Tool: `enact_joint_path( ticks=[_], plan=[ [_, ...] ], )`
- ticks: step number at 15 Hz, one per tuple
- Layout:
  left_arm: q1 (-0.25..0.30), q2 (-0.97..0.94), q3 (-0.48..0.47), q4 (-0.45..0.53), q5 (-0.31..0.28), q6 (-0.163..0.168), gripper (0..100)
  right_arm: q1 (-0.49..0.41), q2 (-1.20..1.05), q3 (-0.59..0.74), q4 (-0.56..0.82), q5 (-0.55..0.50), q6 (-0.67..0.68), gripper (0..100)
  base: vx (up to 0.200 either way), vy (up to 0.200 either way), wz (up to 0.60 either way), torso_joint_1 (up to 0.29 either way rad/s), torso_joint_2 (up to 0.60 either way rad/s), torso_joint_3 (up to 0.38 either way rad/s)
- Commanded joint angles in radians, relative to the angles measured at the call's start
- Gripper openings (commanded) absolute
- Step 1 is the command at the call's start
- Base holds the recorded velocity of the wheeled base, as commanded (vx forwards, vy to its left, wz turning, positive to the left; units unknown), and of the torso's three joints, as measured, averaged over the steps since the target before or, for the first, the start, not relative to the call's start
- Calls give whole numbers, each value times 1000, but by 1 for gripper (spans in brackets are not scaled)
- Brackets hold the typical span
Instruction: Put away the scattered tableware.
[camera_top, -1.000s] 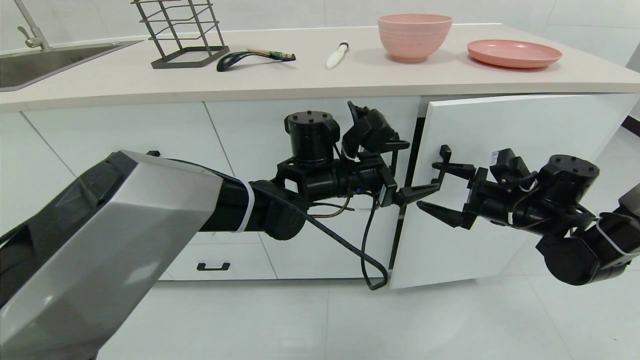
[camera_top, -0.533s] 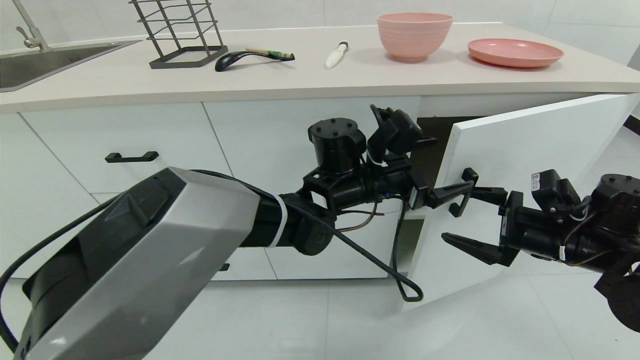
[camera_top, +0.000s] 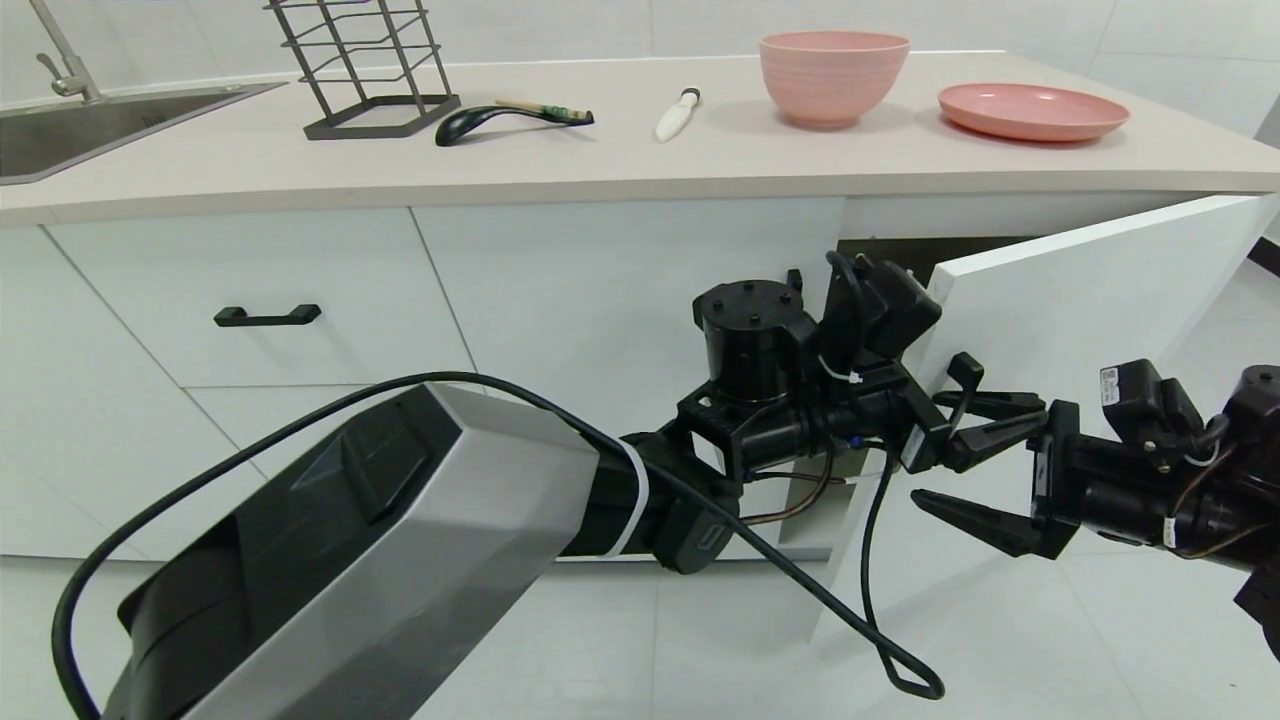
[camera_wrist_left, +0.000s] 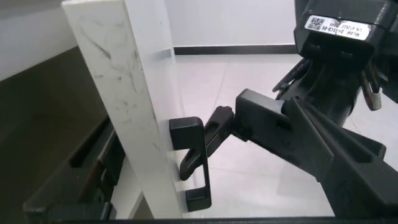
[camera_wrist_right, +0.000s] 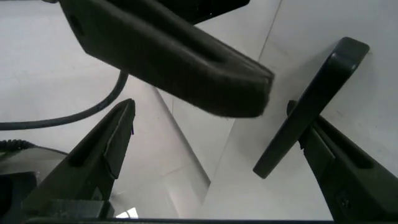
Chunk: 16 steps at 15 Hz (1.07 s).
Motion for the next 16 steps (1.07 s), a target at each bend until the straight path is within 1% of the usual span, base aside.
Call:
enact_joint_path(
  ticks=[1,6,8,9,10,11,12,13,16],
  plan=[
    [-8,5,-5,2,-1,1,100,-38,7,2,5,-26,3,100,0,0,0,0,0,0],
    [-17,-1,-6,0,0,-1,100,-53,1,34,5,-32,3,100,0,0,0,0,0,0],
    [-24,0,-6,0,11,-1,100,-53,-49,92,1,-31,1,100,0,0,0,0,0,0],
    [-35,-3,-5,0,43,-24,100,-55,-97,109,1,-32,3,100,0,0,0,0,0,0],
    [-51,-8,-5,0,98,-67,100,-58,-143,132,2,-32,6,100,0,0,0,0,0,0],
    [-64,-15,-6,0,140,-102,100,-72,-191,189,2,-32,6,100,0,0,0,0,0,0],
    [-70,-20,-6,3,164,-113,100,-86,-243,272,2,-32,6,100,0,0,0,0,0,0],
    [-70,-23,-5,3,175,-113,100,-93,-306,324,2,-32,4,100,0,0,0,0,0,0],
    [-72,-21,0,6,201,-113,100,-101,-560,416,16,-59,9,100,0,0,0,0,0,0]
  ],
)
